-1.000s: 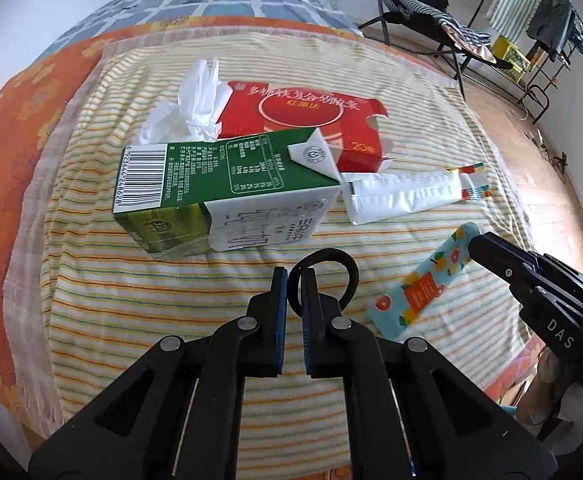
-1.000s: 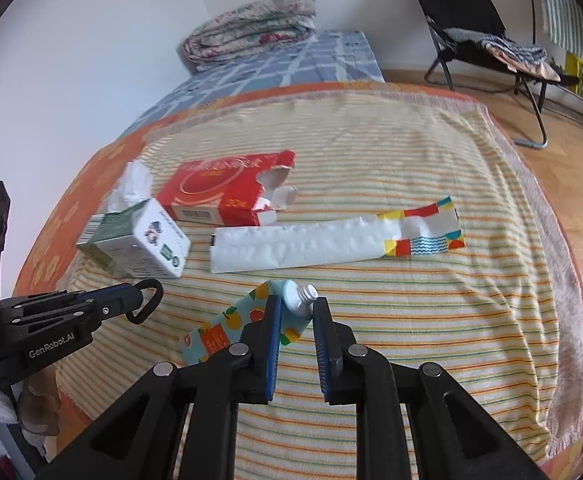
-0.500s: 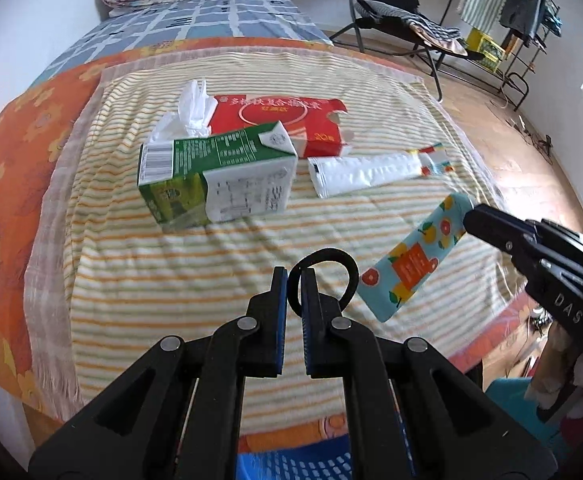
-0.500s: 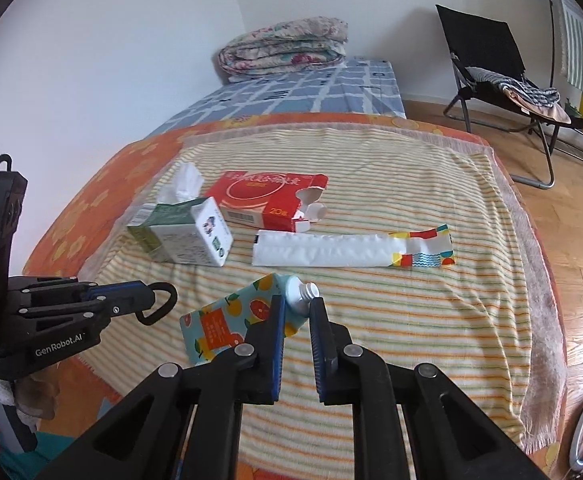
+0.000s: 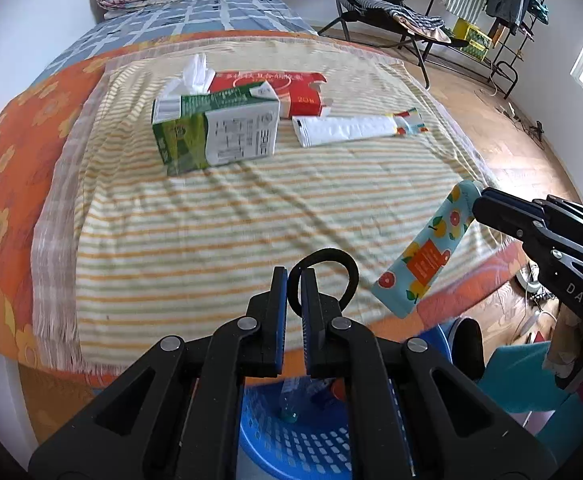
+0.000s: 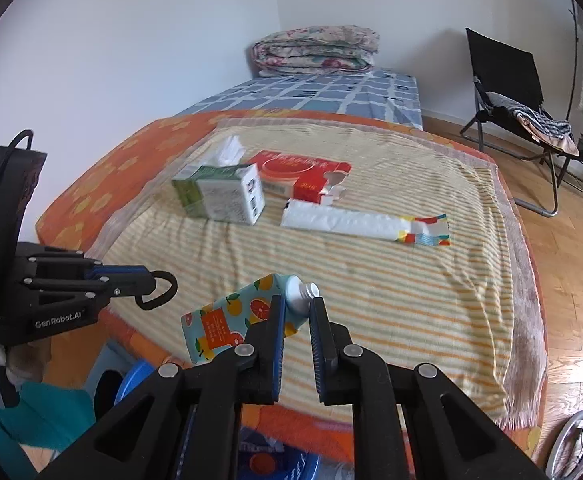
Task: Collect trash
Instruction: 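Carry the hair tie and tube with both tools over the blue basket, then open the left tool to drop the hair tie while the right tool drops the tube, then move both tools back over the towel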
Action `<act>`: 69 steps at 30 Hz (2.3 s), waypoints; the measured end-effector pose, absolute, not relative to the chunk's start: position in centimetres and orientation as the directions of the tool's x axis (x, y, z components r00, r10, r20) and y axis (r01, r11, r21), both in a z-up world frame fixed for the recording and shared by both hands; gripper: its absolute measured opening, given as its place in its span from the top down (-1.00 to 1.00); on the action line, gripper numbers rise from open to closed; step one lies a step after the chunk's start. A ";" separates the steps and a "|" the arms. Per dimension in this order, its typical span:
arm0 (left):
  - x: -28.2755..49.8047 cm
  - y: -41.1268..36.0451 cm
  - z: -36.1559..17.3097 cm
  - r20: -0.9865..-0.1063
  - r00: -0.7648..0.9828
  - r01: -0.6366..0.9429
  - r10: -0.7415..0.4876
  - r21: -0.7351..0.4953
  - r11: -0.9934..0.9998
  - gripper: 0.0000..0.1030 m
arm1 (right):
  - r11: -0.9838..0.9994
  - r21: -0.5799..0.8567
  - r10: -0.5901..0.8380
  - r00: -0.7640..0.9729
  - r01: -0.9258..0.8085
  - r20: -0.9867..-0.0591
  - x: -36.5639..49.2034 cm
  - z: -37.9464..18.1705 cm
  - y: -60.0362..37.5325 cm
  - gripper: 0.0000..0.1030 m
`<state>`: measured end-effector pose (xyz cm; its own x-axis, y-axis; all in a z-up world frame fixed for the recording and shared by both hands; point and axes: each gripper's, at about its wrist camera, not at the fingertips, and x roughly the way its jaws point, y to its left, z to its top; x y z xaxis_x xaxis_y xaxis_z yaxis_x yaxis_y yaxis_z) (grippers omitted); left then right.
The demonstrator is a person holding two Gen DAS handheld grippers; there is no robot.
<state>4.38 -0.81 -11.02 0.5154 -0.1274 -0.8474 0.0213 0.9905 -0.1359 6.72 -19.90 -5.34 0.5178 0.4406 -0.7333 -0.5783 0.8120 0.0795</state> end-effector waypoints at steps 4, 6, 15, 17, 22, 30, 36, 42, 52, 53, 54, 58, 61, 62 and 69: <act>2.9 -1.0 -11.2 -0.848 0.511 0.021 -0.140 -0.150 0.988 0.91 | 0.801 0.069 0.441 0.507 -0.595 -0.741 5.0 -5.8 -20.3 0.80; 2.1 -1.3 -11.4 -0.848 0.510 0.024 -0.145 -0.155 0.988 0.91 | 0.797 0.071 0.440 0.497 -0.599 -0.748 4.2 -6.2 -20.6 0.80; -0.9 -2.8 -12.7 -0.857 0.487 0.033 -0.167 -0.173 0.984 0.91 | 0.787 0.083 0.435 0.454 -0.611 -0.778 1.1 -7.7 -21.8 0.80; -1.4 -3.2 -13.1 -0.861 0.479 0.033 -0.171 -0.178 0.984 0.91 | 0.783 0.083 0.435 0.447 -0.616 -0.782 0.4 -8.0 -21.9 0.80; -2.5 -3.9 -14.3 -0.870 0.459 0.043 -0.182 -0.183 0.982 0.91 | 0.775 0.075 0.429 0.435 -0.627 -0.792 -0.9 -8.7 -22.0 0.80; -3.8 -5.4 -16.8 -0.899 0.393 0.063 -0.195 -0.186 0.981 0.91 | 0.767 0.105 0.433 0.390 -0.633 -0.813 -2.1 -10.1 -22.0 0.79; -4.1 -5.8 -18.3 -0.917 0.351 0.067 -0.189 -0.177 0.982 0.55 | 0.765 0.126 0.431 0.357 -0.632 -0.828 -2.7 -11.2 -21.9 0.49; -4.0 -5.5 -18.3 -0.915 0.358 0.056 -0.188 -0.180 0.982 0.11 | 0.777 0.137 0.425 0.351 -0.615 -0.834 -2.5 -11.6 -22.0 -0.14; -3.6 -4.7 -18.5 -0.917 0.348 0.033 -0.194 -0.195 0.980 -0.08 | 0.794 0.150 0.418 0.351 -0.589 -0.838 -1.9 -11.7 -22.3 -0.64; -3.4 -4.6 -18.3 -0.916 0.351 0.031 -0.195 -0.197 0.980 -0.08 | 0.795 0.150 0.418 0.351 -0.588 -0.838 -1.9 -11.8 -22.2 -0.65; -3.3 -4.4 -18.1 -0.915 0.354 0.028 -0.197 -0.200 0.979 -0.08 | 0.795 0.151 0.418 0.351 -0.588 -0.838 -1.8 -11.7 -22.3 -0.66; -2.3 -3.4 -17.2 -0.909 0.368 0.014 -0.197 -0.206 0.978 -0.15 | 0.797 0.158 0.425 0.355 -0.583 -0.833 -1.6 -11.5 -22.3 -0.67; -1.2 -2.1 -15.9 -0.898 0.393 -0.008 -0.196 -0.216 0.976 -0.18 | 0.800 0.167 0.431 0.359 -0.576 -0.828 -1.4 -11.2 -22.4 -0.68; -0.7 -1.5 -15.2 -0.893 0.408 -0.015 -0.191 -0.215 0.976 -0.18 | 0.801 0.172 0.434 0.358 -0.574 -0.827 -1.3 -11.2 -22.4 -0.68; 2.1 1.2 -11.6 -0.863 0.482 -0.021 -0.154 -0.188 0.982 -0.20 | 0.810 0.217 0.454 0.348 -0.545 -0.820 -0.1 -10.8 -22.6 -0.68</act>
